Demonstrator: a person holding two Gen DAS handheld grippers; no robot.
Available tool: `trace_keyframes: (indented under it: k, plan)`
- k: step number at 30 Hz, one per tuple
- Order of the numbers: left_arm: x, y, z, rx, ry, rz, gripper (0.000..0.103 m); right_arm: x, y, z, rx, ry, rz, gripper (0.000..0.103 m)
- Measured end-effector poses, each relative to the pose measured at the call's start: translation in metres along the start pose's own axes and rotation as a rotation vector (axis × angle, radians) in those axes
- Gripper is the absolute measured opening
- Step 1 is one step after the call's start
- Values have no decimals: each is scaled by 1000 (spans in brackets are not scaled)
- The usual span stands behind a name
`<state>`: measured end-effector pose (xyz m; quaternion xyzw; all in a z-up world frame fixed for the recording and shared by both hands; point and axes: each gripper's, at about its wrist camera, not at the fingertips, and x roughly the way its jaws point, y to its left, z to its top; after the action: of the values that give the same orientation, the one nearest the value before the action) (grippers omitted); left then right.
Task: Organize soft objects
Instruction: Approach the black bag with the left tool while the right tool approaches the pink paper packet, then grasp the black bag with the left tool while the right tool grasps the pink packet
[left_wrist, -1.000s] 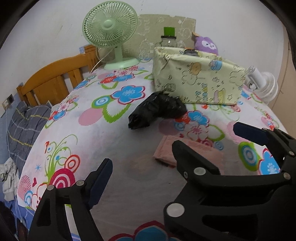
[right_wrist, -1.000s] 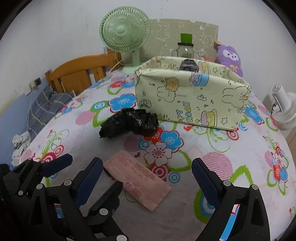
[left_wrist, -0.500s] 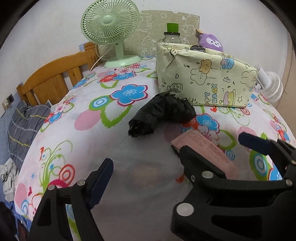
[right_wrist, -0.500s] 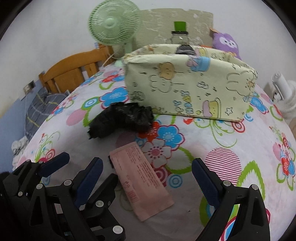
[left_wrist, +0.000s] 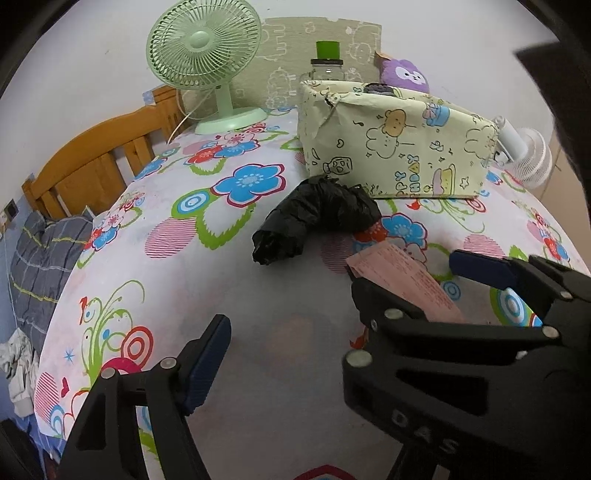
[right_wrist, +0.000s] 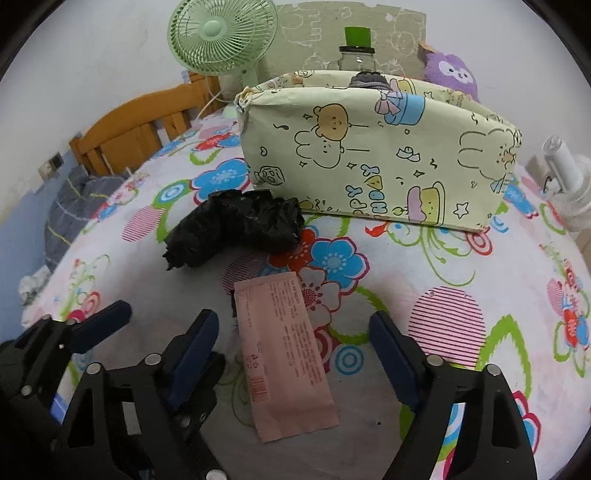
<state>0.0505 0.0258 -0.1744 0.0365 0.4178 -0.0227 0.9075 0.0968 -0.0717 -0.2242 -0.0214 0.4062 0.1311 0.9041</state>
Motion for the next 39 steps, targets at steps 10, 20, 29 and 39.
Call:
trace_keyframes:
  k: [10,20,29,39]
  plan:
    - [3,0,5,-17,13,-12,78,1,5,5,-20,9,-25,40]
    - [9,-9,28,11,-12,-14,78,-7,-14,16,47,-15,-51,40]
    - [22,-12,47,34,-21,7,78,-3,-26,31,85,-19,-52,40]
    - [40,-19,69,91,-37,18,78,4,-42,43,151,-26,-75,40]
